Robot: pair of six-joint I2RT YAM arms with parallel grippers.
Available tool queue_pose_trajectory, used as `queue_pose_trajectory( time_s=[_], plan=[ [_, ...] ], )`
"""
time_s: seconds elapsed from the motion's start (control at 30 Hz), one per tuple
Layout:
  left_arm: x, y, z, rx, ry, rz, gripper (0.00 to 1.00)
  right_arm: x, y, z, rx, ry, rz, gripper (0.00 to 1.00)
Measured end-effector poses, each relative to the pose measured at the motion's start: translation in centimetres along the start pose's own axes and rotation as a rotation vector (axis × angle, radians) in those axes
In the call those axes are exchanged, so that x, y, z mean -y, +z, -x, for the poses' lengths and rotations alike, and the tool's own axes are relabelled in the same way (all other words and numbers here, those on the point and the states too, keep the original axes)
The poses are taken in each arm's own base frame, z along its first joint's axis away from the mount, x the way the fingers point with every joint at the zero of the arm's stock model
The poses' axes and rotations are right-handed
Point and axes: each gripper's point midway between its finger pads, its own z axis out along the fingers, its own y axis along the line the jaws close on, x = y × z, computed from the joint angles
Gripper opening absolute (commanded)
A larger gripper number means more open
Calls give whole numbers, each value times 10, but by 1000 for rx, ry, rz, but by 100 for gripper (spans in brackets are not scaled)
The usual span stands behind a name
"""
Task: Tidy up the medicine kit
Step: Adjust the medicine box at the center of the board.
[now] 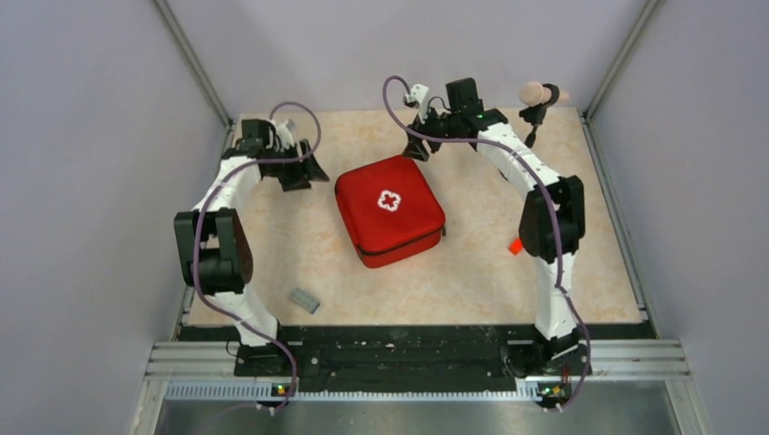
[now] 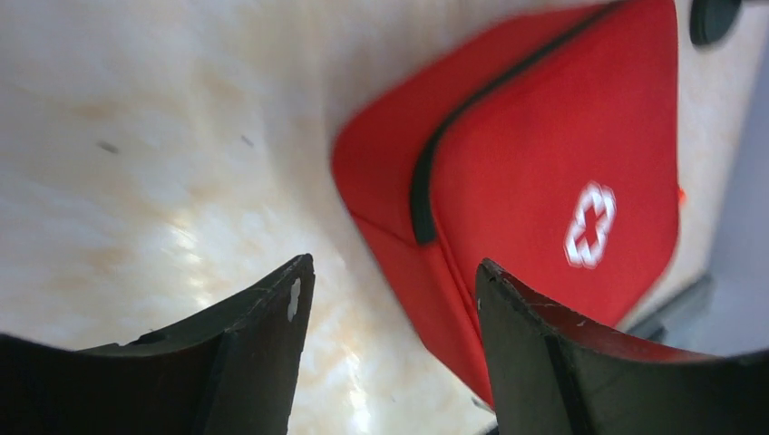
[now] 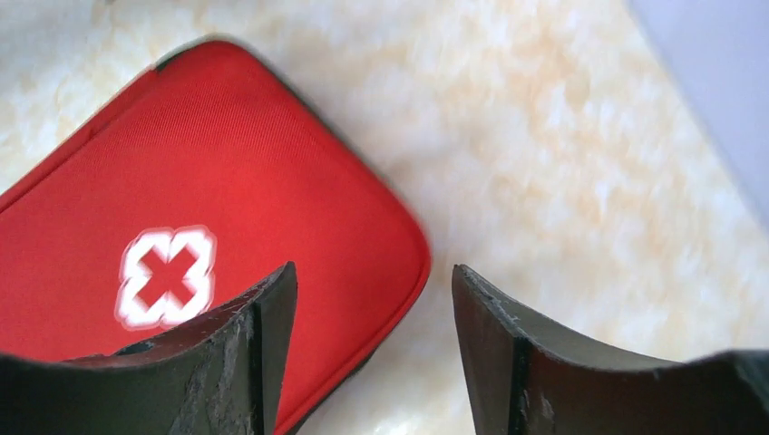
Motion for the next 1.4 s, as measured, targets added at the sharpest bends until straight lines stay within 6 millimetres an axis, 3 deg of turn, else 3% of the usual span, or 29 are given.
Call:
queue_pose_trajectory(
  time_s=[0.07,0.13,0.23,0.33,0.4,0.5,0.6,0.67,0.73,0.8,0.93,1.0,1.07,1.27,1.33,1.4],
  plan=[
    [11,0,-27,-72,-21,-63,69,11,17,16,51,-62,35,64],
    [24,3,-49,-142,-34,-131,69,16,37,17,73,-94,83,64],
    [42,13,-65,-212,-10,-200,64,11,72,-2,69,-110,174,64],
    [49,33,-69,-268,21,-209,56,-8,101,-30,35,-104,257,62],
    [46,40,-64,-289,16,-201,47,-8,102,-27,44,-119,260,49],
    [47,63,-53,-297,62,-199,30,-1,103,-28,27,-119,215,22],
    [54,86,-32,-294,81,-238,23,23,95,-32,-4,-60,82,5],
    [63,102,-16,-277,103,-279,23,39,79,-41,-28,-15,-27,4],
    [77,122,2,-242,153,-332,36,50,54,-57,-69,60,-162,4],
    [92,141,20,-185,224,-370,55,52,29,-73,-111,165,-288,10],
    [111,165,51,-41,364,-367,74,35,-10,-97,-157,373,-415,41],
    [114,161,69,38,397,-384,81,26,-20,-104,-174,412,-413,46],
    [107,144,80,91,395,-411,81,21,-22,-106,-181,421,-382,48],
    [48,52,116,188,361,-518,80,0,-26,-89,-197,240,-175,52],
    [25,32,117,190,344,-510,78,-7,-29,-77,-195,144,-112,52],
    [15,24,103,160,318,-503,77,-12,-32,-66,-198,58,-78,51]
  ],
)
